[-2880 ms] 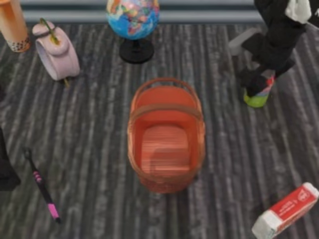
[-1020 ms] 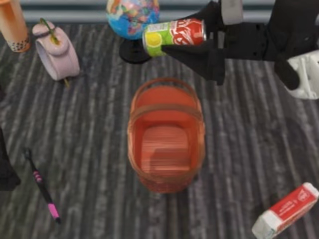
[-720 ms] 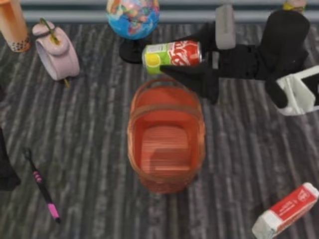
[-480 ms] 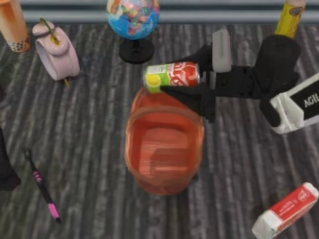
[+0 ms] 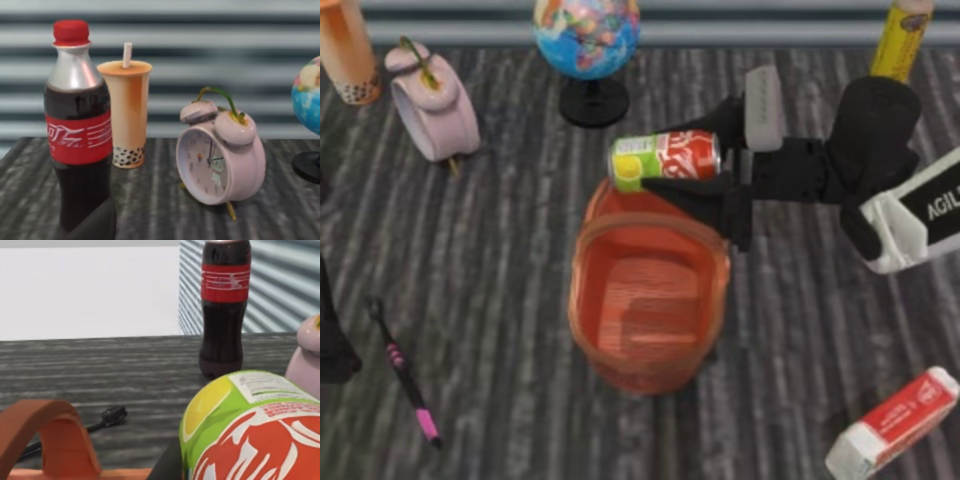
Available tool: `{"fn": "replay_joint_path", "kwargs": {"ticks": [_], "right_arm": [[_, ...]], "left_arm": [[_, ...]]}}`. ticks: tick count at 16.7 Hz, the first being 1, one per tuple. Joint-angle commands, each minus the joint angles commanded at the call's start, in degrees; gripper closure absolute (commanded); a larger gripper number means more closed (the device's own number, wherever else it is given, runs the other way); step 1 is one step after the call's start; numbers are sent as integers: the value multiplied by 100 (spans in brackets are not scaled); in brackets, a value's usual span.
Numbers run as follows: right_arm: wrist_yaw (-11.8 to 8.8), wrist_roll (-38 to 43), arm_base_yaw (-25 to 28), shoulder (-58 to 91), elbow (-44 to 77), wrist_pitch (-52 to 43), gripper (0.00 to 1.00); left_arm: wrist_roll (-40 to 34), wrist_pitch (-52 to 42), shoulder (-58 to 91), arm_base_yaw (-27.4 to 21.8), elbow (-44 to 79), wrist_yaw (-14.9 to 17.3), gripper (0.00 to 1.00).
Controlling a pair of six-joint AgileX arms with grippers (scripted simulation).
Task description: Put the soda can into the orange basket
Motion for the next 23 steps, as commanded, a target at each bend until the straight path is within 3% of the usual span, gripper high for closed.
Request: {"fn": "replay_joint_path", "kwargs": {"ticks": [10,20,23], "right_arm": [[0,0,0,0,0,0,2],[2,-1,-22,-4,3,-1,0],[177,35,-81,-337,-242,-216,0]], "left_arm": [[0,0,0,0,0,0,0],[0,0,0,0,0,0,0],[171,-284,333,-135,313,34,0]]}}
